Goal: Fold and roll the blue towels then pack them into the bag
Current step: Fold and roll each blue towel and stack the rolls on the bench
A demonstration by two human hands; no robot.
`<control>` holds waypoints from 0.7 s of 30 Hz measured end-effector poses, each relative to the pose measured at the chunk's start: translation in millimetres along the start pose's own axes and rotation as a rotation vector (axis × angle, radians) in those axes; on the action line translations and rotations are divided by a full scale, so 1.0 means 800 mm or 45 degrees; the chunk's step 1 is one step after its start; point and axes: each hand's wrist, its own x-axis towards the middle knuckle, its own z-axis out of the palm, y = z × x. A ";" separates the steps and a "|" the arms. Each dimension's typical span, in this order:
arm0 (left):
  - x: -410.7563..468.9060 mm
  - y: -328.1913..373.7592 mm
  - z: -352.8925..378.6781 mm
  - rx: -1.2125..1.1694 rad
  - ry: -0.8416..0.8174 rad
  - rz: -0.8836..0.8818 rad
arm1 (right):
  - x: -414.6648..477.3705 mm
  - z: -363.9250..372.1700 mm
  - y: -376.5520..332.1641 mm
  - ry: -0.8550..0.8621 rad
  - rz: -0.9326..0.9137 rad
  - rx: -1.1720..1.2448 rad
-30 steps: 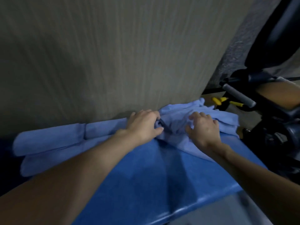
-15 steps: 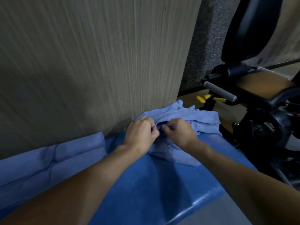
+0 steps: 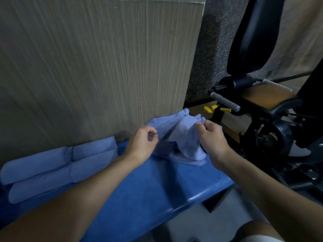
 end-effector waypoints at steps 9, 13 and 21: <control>-0.013 -0.018 0.059 0.085 -0.205 -0.169 | -0.036 -0.053 0.063 0.296 0.132 -0.084; 0.009 0.001 0.098 0.086 -0.312 -0.201 | -0.032 -0.084 0.089 0.511 0.183 -0.135; 0.037 0.014 0.161 0.192 -0.434 -0.167 | -0.023 -0.114 0.120 0.531 0.219 -0.106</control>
